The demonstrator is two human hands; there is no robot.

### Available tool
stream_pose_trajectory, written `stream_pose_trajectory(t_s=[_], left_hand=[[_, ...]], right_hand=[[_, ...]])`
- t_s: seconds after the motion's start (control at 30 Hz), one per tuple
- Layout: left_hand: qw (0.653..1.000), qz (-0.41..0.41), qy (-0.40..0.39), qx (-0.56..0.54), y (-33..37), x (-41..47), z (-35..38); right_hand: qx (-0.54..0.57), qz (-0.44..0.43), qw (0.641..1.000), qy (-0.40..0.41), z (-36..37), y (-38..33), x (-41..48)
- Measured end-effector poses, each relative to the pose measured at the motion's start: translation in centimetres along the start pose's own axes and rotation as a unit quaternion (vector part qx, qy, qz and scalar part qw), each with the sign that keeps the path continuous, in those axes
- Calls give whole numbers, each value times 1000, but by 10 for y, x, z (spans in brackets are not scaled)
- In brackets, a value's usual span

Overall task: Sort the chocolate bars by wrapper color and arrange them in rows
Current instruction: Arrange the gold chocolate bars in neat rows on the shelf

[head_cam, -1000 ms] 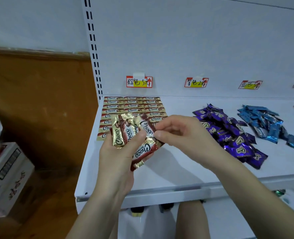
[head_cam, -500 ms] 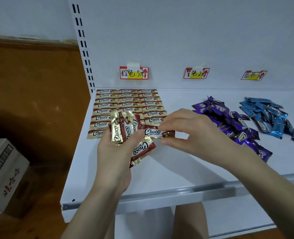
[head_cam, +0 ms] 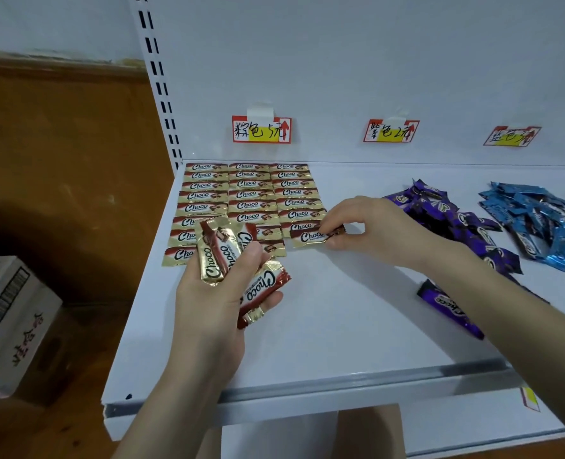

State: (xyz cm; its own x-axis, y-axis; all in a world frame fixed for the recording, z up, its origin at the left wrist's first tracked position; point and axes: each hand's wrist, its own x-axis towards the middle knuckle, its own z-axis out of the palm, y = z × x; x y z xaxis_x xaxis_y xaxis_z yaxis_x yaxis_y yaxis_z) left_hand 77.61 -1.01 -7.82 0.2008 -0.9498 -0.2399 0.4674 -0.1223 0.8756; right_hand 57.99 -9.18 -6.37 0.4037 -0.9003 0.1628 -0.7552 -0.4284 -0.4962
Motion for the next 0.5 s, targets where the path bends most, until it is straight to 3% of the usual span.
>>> stream_pose_trajectory(t_s=[0.5], left_hand=[[999,-13,24,-25,1,0,-4]], right_hand=[[-45,-42,998,-3,14,-4,-1]])
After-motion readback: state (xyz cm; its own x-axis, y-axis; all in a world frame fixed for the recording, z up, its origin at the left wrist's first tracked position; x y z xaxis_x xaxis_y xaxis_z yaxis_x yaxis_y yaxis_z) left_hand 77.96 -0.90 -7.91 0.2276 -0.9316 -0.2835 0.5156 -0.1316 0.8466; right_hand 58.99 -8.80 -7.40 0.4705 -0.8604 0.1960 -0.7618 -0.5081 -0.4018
